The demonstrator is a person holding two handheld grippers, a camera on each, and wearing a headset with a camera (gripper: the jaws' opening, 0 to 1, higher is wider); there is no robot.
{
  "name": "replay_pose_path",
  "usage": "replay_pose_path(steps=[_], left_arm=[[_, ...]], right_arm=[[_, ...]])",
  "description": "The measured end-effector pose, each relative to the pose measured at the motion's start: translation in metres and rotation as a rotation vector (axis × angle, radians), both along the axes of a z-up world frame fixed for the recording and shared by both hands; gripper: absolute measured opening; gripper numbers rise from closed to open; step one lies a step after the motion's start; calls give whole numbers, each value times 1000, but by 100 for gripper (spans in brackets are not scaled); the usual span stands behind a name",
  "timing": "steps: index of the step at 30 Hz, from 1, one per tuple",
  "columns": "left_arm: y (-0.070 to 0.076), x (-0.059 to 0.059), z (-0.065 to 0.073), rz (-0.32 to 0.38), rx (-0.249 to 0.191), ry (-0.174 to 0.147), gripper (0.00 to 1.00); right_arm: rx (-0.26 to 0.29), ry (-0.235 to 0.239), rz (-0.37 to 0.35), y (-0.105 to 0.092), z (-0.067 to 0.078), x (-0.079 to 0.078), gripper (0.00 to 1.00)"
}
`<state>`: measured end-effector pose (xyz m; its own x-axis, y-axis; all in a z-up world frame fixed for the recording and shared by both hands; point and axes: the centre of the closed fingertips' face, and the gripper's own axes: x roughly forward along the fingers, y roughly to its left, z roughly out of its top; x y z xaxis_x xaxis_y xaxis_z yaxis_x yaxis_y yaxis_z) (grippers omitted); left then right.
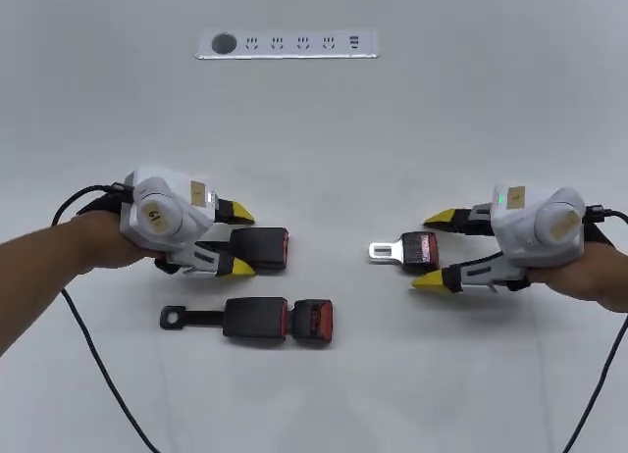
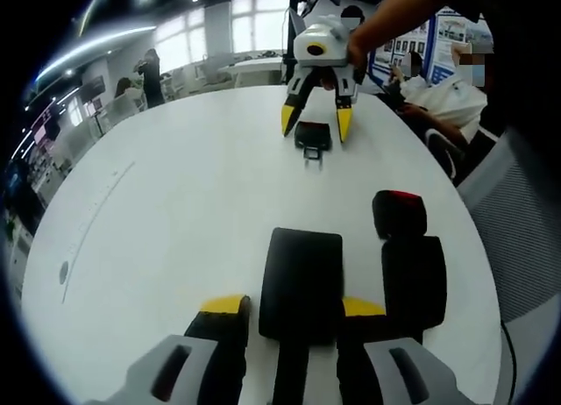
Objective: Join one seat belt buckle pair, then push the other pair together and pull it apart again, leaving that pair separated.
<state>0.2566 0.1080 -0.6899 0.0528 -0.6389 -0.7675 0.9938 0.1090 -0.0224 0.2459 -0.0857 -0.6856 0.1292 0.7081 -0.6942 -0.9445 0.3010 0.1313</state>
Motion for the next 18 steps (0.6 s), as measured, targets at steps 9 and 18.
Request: replay_pose_path(steps=[9, 18], left_arm=[[-2, -2, -4, -43, -5, -2, 35], [-2, -3, -2, -44, -9, -4, 34]], right_arm=[[-10, -29, 44, 3, 2, 1, 36], [-15, -40, 51, 5, 2, 4, 35]])
